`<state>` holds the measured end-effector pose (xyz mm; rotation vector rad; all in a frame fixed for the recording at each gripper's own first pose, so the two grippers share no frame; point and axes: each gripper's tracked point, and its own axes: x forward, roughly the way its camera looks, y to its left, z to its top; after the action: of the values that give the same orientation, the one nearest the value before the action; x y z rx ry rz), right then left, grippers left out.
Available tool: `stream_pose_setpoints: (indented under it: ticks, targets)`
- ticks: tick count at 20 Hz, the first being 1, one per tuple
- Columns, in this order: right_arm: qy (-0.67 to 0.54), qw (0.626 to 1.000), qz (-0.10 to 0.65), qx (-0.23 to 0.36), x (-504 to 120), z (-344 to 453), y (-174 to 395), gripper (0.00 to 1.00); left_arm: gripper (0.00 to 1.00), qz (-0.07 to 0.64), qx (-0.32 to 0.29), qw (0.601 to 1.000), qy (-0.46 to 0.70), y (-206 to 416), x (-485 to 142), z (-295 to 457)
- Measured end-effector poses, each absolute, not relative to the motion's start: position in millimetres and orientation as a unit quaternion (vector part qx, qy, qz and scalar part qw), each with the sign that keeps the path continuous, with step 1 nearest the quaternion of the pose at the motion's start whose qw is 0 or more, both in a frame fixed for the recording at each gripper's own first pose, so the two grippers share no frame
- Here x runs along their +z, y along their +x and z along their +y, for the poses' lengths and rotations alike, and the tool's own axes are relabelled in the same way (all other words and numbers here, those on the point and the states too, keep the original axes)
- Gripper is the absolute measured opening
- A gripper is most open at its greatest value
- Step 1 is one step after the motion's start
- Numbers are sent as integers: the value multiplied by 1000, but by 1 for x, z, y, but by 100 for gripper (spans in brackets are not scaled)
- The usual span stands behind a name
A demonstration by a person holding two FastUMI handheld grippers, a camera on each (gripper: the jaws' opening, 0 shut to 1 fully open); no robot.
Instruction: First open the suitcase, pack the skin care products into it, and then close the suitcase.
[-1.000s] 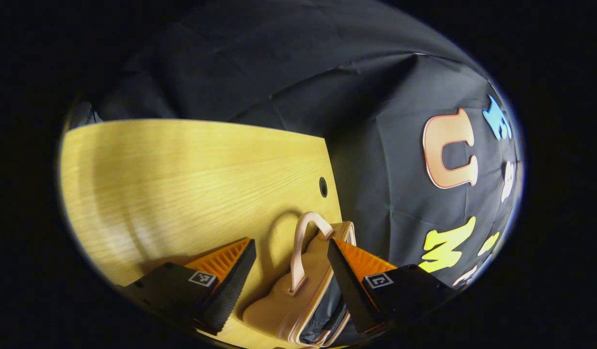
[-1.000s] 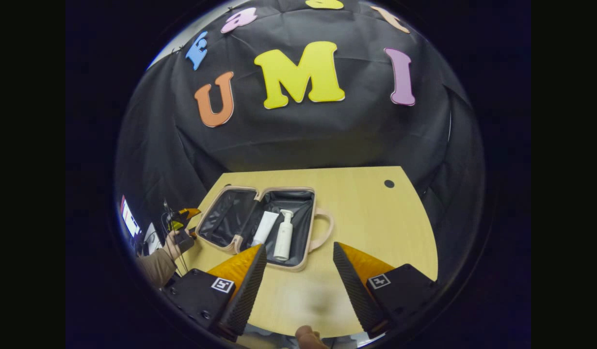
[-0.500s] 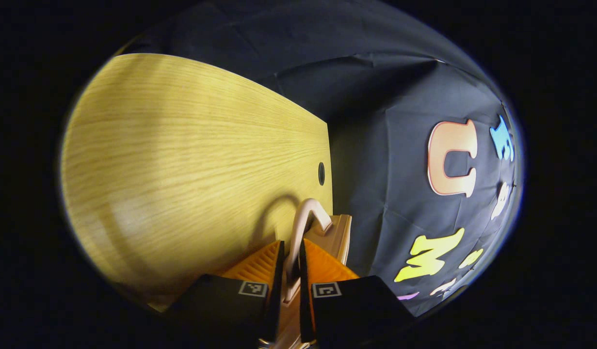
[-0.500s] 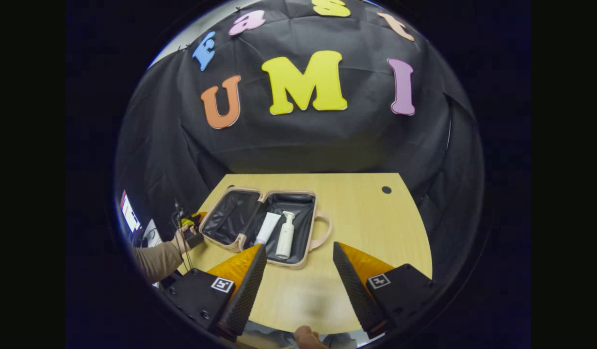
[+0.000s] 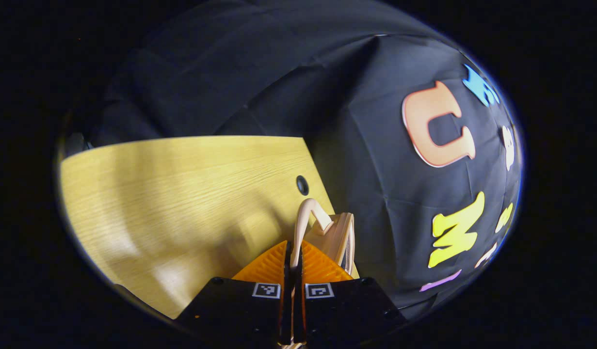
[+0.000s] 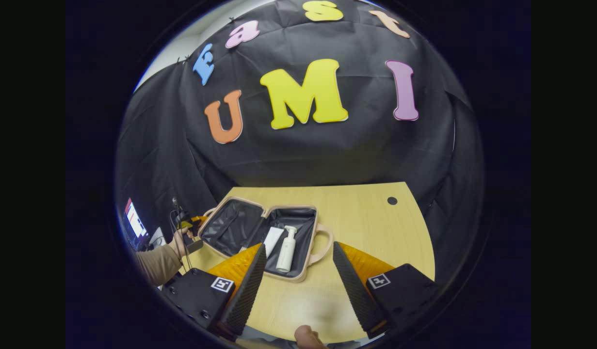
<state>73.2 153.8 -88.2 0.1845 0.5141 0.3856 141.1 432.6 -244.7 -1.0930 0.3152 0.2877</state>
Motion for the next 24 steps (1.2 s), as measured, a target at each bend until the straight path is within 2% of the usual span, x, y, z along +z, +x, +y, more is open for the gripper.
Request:
stream_pose_setpoints:
  ticks: [3, 4, 5, 7, 8, 13, 14, 16, 18, 19, 20, 21, 22, 24]
  targets:
    - [96, 947, 237, 196, -84, 133, 84, 78, 5, 125, 138, 878, -440, 136, -194, 418]
    - [92, 948, 231, 196, -83, 124, 88, 81, 5, 117, 138, 894, -410, 137, -177, 407]
    - [90, 951, 223, 196, -82, 114, 91, 77, 5, 110, 139, 909, -376, 135, -161, 397]
    - [89, 954, 209, 197, -79, 96, 96, 77, 5, 96, 142, 933, -317, 134, -132, 371]
    - [90, 955, 202, 197, -77, 86, 98, 81, 4, 89, 147, 939, -297, 132, -119, 358]
    - [81, 963, 170, 193, -74, 24, 98, 81, 5, 60, 163, 962, -212, 129, -77, 281]
    - [77, 964, 164, 193, -74, 12, 98, 77, 5, 56, 163, 964, -200, 128, -69, 264]
    - [64, 968, 152, 190, -76, -15, 95, 81, 4, 48, 160, 970, -177, 128, -61, 229]
    - [49, 971, 142, 187, -80, -38, 95, 81, 5, 45, 161, 975, -144, 129, -57, 196]
    - [43, 971, 140, 186, -82, -47, 94, 77, 5, 44, 159, 977, -132, 131, -58, 177]
    - [38, 972, 141, 187, -87, -55, 92, 81, 5, 45, 160, 978, -124, 136, -59, 160]
    - [35, 972, 141, 187, -90, -61, 91, 77, 13, 52, 161, 978, -118, 138, -64, 143]
    - [33, 971, 142, 188, -93, -67, 88, 81, 5, 58, 158, 980, -107, 143, -68, 124]
    - [38, 971, 148, 185, -101, -76, 86, 78, 5, 72, 141, 985, -69, 149, -77, 81]
